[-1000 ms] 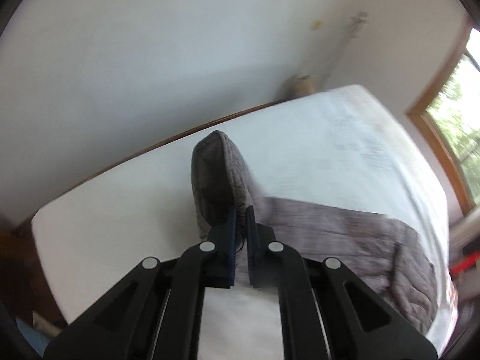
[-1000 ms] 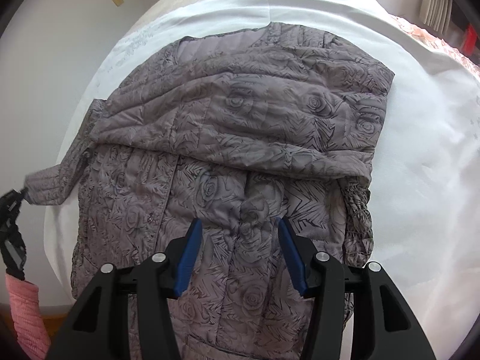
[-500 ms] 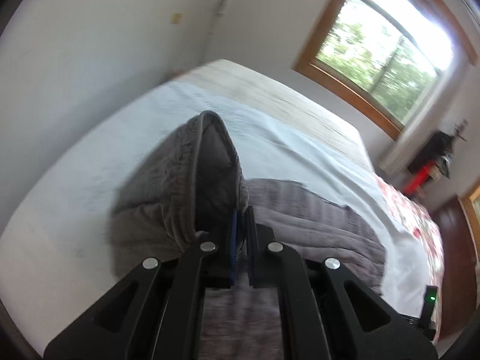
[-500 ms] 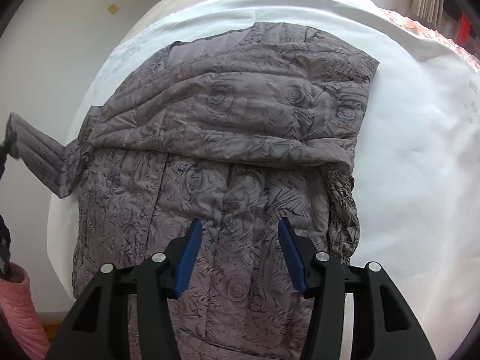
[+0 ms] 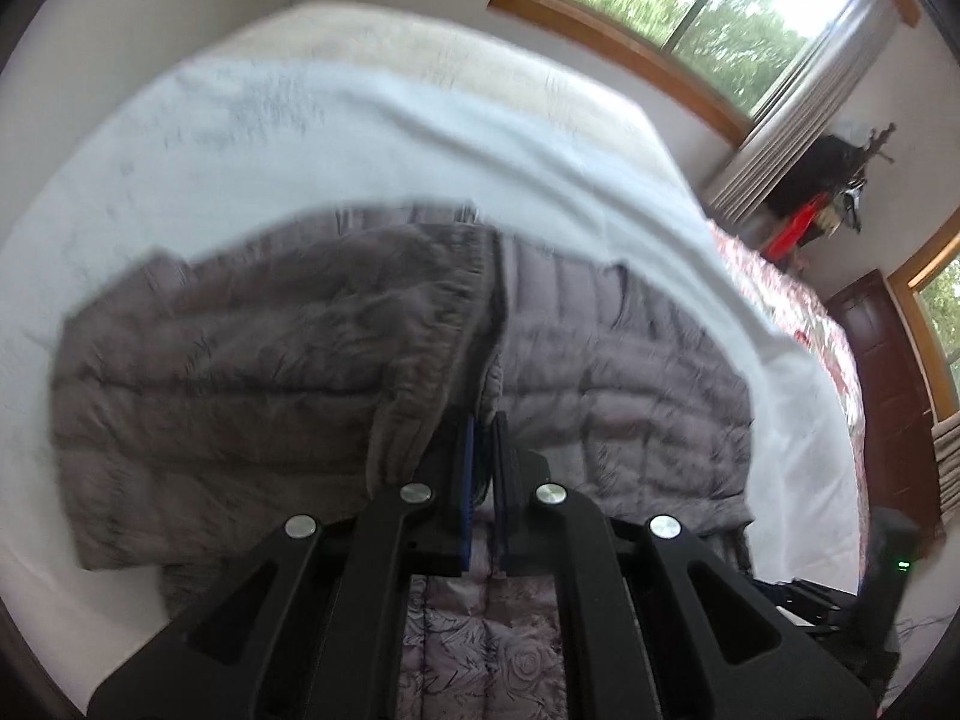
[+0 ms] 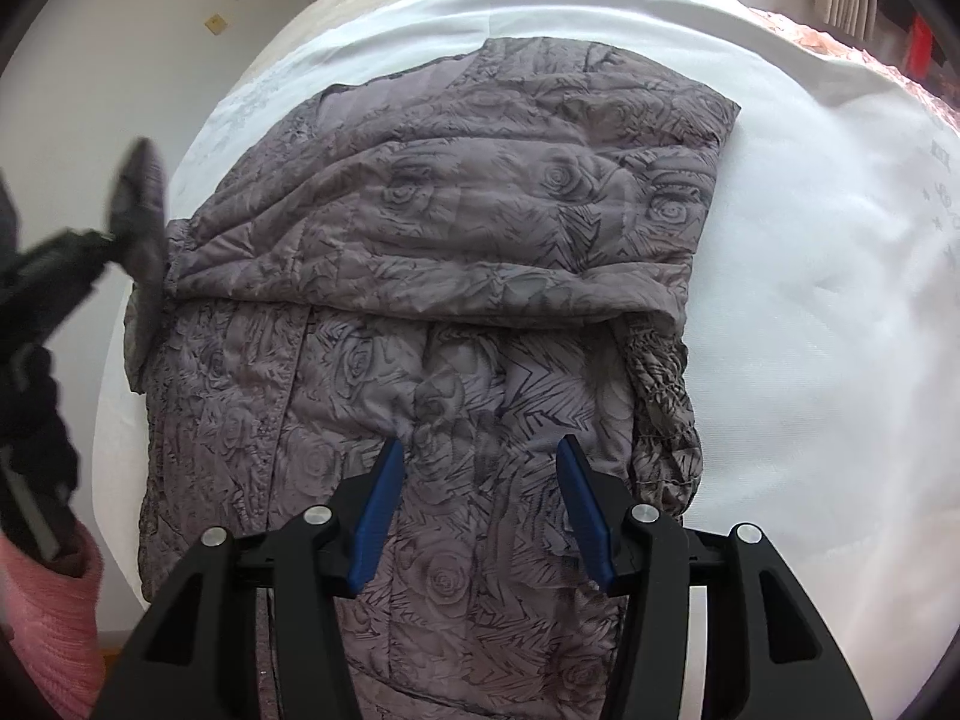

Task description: Fold large clothes

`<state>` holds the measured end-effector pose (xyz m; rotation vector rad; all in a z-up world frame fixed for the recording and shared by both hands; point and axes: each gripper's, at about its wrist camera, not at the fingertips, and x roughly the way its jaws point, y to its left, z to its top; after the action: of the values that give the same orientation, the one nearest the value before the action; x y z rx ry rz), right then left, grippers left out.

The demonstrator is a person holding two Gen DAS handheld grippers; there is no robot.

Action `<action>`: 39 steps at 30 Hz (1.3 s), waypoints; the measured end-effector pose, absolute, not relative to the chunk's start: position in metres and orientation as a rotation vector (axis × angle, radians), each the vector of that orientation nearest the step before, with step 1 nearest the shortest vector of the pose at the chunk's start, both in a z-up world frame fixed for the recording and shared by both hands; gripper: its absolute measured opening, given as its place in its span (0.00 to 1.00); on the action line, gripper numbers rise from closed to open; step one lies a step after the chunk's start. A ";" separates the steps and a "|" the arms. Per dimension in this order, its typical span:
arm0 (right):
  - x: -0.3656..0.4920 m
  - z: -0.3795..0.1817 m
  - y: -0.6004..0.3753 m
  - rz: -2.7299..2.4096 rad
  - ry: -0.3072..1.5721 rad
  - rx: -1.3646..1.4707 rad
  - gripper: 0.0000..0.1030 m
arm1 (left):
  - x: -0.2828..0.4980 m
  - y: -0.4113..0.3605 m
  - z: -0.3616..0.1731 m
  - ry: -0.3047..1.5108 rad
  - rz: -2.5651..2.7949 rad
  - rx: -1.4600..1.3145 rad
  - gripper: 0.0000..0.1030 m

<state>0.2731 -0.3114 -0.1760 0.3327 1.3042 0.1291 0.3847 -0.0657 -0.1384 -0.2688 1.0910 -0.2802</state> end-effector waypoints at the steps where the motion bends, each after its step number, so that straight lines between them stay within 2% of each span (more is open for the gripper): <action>1: 0.273 -0.177 -0.312 0.129 1.305 0.333 0.51 | 0.384 -0.065 -0.147 1.108 -0.280 -0.262 0.03; 7: 0.276 -0.183 -0.312 0.121 1.314 0.332 0.51 | 0.378 -0.072 -0.188 1.188 -0.273 -0.234 0.04; 13: 0.285 -0.180 -0.305 0.123 1.313 0.308 0.51 | 0.367 -0.065 -0.175 1.184 -0.347 -0.277 0.10; 17: 0.294 -0.168 -0.294 0.152 1.295 0.277 0.51 | 0.340 -0.047 -0.140 1.127 -0.444 -0.386 0.28; 19: 0.303 -0.160 -0.285 0.174 1.282 0.263 0.52 | 0.329 -0.025 -0.116 1.048 -0.413 -0.390 0.28; 22: 0.323 -0.145 -0.263 0.238 1.256 0.252 0.55 | 0.335 0.007 -0.110 1.026 -0.259 -0.307 0.28; 28: 0.371 -0.136 -0.212 0.369 1.241 0.204 0.64 | 0.360 0.052 -0.170 1.168 -0.053 -0.215 0.27; 31: 0.393 -0.143 -0.192 0.422 1.263 0.217 0.66 | 0.358 0.056 -0.188 1.165 -0.059 -0.231 0.27; 39: 0.436 -0.175 -0.153 0.469 1.334 0.228 0.68 | 0.347 0.064 -0.171 1.132 -0.072 -0.259 0.27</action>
<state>0.4364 -0.1530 -0.1752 0.2278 1.3340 0.4694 0.3469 0.0644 -0.1710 -0.2592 1.1324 -0.0725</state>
